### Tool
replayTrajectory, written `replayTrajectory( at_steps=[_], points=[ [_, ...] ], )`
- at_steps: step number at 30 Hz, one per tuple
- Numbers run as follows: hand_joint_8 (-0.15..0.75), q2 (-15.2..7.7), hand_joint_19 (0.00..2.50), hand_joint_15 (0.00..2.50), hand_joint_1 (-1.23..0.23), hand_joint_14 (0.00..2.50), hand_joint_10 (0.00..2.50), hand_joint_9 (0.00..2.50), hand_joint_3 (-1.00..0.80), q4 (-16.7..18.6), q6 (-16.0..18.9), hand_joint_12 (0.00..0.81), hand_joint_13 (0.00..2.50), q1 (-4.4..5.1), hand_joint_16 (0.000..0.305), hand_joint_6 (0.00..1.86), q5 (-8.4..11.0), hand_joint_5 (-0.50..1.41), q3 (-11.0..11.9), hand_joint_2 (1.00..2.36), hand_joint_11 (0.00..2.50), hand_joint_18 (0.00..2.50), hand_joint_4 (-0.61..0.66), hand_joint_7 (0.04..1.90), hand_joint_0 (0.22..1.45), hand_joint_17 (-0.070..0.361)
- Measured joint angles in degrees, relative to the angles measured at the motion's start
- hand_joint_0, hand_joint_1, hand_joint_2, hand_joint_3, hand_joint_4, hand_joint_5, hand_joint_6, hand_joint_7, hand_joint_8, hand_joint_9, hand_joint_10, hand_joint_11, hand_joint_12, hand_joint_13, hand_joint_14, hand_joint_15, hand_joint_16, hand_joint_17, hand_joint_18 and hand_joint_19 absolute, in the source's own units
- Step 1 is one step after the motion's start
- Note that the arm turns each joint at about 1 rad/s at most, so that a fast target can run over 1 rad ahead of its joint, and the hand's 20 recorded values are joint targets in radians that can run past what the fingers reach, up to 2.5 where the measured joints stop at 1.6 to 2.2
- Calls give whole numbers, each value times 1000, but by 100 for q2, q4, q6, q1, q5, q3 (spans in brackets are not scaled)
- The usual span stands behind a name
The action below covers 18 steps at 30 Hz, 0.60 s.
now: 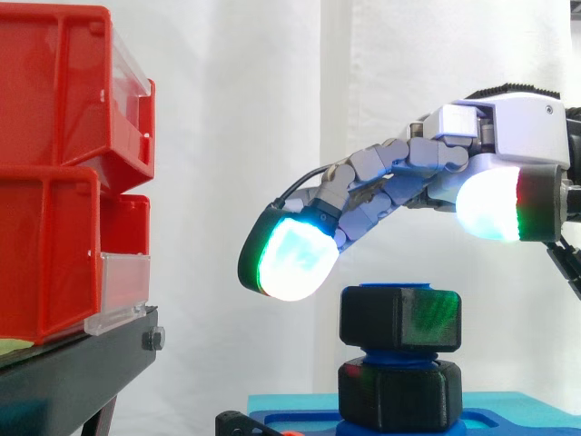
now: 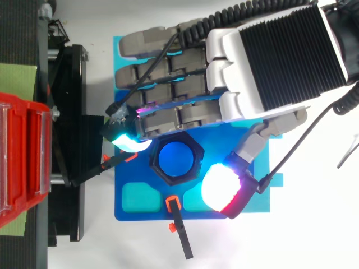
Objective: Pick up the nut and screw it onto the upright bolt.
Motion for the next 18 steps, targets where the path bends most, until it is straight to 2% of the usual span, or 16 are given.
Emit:
replayTrajectory(
  at_steps=[6,18],
  points=[
    [230,-1,0,0,-268,0,0,527,-500,-73,-5,358,318,-35,50,501,-62,-223,122,1000,0,89,64,556,428,113],
    [239,-6,0,0,-248,0,0,501,-500,-124,-24,367,260,1,52,501,-38,-207,145,1000,0,7,91,568,424,117]
  ],
)
